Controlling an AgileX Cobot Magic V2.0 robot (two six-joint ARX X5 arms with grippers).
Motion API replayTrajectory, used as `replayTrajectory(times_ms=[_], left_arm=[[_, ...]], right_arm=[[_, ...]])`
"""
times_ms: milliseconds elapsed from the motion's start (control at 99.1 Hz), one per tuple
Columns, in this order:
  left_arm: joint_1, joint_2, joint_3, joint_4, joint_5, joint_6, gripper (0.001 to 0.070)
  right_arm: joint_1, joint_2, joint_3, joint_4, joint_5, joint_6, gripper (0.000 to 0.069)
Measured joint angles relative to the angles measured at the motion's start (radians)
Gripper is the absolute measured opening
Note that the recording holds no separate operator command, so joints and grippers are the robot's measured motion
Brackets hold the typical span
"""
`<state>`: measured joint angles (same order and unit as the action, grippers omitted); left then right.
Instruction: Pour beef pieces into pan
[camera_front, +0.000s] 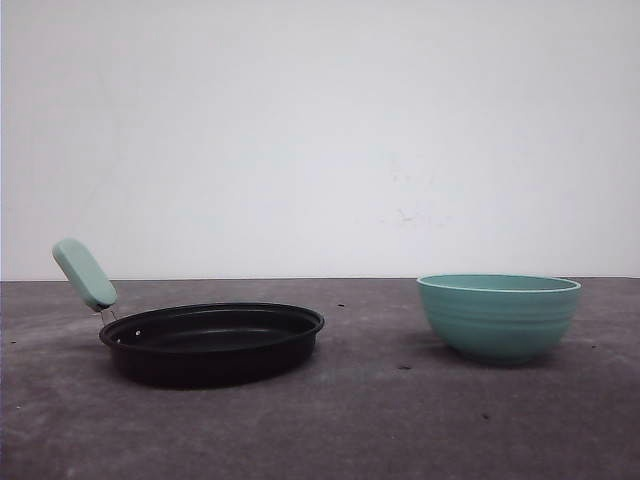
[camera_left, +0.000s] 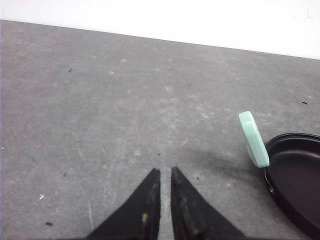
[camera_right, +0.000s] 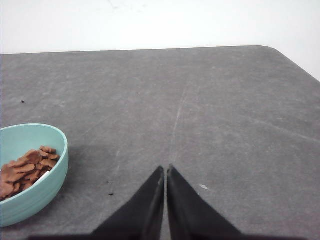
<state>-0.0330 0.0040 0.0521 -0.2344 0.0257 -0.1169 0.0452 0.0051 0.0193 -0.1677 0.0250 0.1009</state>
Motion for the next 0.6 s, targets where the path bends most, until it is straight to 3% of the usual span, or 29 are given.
replayTrajectory(times_ms=[595], left_arm=[[0.0, 0.0, 0.0, 0.0, 0.0, 0.0, 0.0013]], right_arm=[[0.0, 0.0, 0.0, -0.002, 0.007, 0.0, 0.0009]])
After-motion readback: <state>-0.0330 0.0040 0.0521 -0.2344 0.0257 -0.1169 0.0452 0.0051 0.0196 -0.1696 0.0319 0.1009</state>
